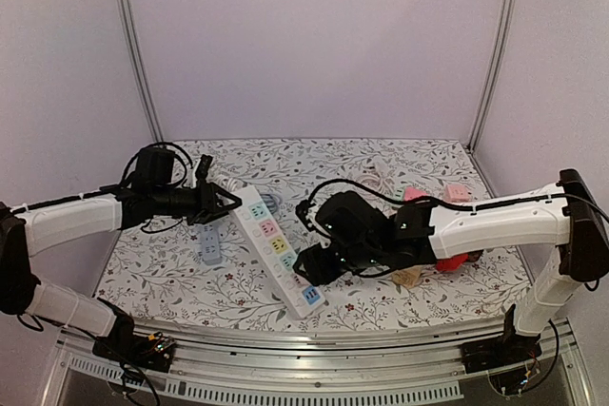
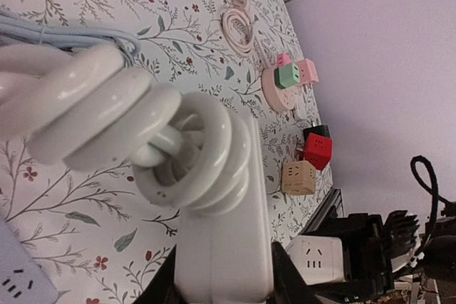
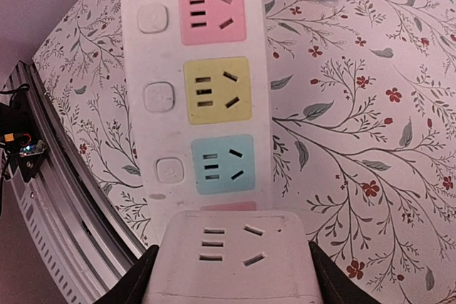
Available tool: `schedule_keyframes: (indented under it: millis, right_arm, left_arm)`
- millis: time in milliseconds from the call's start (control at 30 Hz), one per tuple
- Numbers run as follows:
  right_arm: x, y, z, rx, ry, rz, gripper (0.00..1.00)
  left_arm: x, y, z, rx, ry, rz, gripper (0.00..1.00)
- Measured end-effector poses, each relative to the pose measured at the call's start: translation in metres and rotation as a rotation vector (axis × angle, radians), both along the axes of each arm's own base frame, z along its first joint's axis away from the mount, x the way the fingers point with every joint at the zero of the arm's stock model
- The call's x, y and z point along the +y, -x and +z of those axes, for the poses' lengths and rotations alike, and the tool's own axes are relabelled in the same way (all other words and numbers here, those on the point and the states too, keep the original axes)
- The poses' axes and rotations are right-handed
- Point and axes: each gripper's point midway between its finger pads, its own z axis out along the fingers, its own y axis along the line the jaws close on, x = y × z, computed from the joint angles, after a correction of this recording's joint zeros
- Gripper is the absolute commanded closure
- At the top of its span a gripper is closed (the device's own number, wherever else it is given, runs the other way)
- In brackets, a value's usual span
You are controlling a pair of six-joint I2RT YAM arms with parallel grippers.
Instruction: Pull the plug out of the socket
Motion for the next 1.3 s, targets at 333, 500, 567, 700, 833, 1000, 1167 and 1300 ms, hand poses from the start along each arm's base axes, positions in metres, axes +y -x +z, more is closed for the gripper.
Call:
schedule_keyframes:
  millis: [333, 500, 567, 700, 833, 1000, 1167, 1300]
  right_arm:
    - [-0.008, -0.017, 0.013, -0.075, 0.04, -0.09, 0.76]
    - [-0.033, -0.039, -0.001, -0.046, 0.059, -0.192, 0.76]
    - [-0.046, -0.052, -0.008, -0.032, 0.069, -0.243, 0.76]
    - [-0.072, -0.076, -0.02, 0.001, 0.083, -0.351, 0.76]
    - [-0.092, -0.087, -0.033, 0.037, 0.094, -0.431, 0.76]
    - [-0.114, -0.08, -0.057, 0.082, 0.149, -0.492, 0.75]
    - [-0.134, -0.073, -0.074, 0.099, 0.215, -0.539, 0.73]
    - [-0.149, -0.076, -0.077, 0.083, 0.257, -0.579, 0.72]
  left_arm:
    - [0.003, -0.002, -0.004, 0.019, 0.0, 0.012, 1.0]
    - [0.009, -0.014, -0.007, 0.033, 0.009, 0.029, 1.0]
    - [0.013, -0.022, -0.009, 0.04, 0.011, 0.042, 1.0]
    - [0.022, -0.042, -0.009, 0.043, 0.011, 0.074, 1.0]
    - [0.04, -0.064, -0.01, 0.043, 0.007, 0.126, 1.0]
    - [0.059, -0.087, -0.021, 0.074, 0.004, 0.178, 0.97]
    - [0.062, -0.102, -0.036, 0.116, 0.002, 0.185, 0.88]
    - [0.062, -0.109, -0.043, 0.136, -0.005, 0.188, 0.85]
